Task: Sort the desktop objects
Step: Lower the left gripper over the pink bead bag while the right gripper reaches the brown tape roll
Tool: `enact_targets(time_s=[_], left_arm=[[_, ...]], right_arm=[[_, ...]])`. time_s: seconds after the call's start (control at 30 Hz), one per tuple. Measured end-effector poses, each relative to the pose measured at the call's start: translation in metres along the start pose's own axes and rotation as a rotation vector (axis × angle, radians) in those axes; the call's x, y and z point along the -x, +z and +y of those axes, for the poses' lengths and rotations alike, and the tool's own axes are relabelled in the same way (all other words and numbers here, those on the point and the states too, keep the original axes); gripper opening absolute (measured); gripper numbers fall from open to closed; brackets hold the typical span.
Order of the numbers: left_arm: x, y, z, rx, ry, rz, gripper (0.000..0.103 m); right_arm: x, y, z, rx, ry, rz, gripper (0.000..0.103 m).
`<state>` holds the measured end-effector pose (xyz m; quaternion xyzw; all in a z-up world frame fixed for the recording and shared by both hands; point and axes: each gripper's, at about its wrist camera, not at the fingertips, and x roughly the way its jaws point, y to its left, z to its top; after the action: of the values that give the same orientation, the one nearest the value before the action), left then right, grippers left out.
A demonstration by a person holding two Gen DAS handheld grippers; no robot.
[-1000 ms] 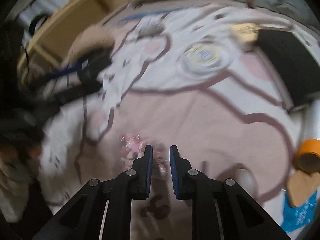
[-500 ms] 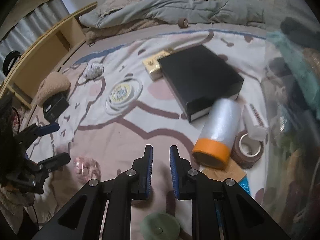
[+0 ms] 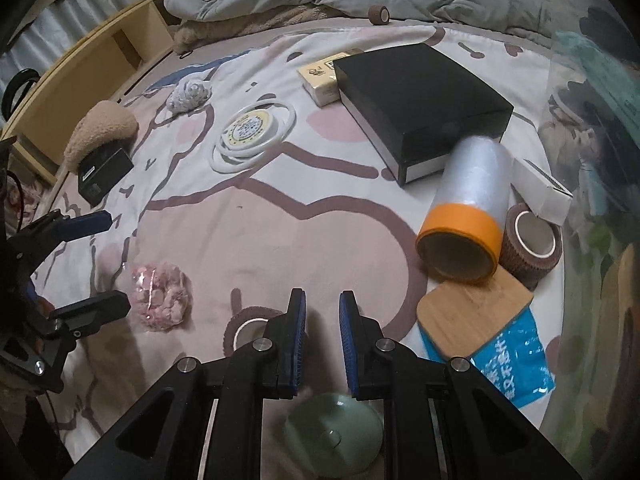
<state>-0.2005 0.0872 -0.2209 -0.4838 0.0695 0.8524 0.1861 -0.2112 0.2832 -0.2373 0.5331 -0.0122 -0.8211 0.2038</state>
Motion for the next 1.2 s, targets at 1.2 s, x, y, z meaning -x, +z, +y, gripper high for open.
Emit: enact_targets(time_s=[1.2], left_arm=[[-0.029,-0.032,0.009,0.037,0.187,0.141,0.102]], right_arm=[[-0.001,-0.048,-0.021,-0.057,0.093,-0.171,0.018]])
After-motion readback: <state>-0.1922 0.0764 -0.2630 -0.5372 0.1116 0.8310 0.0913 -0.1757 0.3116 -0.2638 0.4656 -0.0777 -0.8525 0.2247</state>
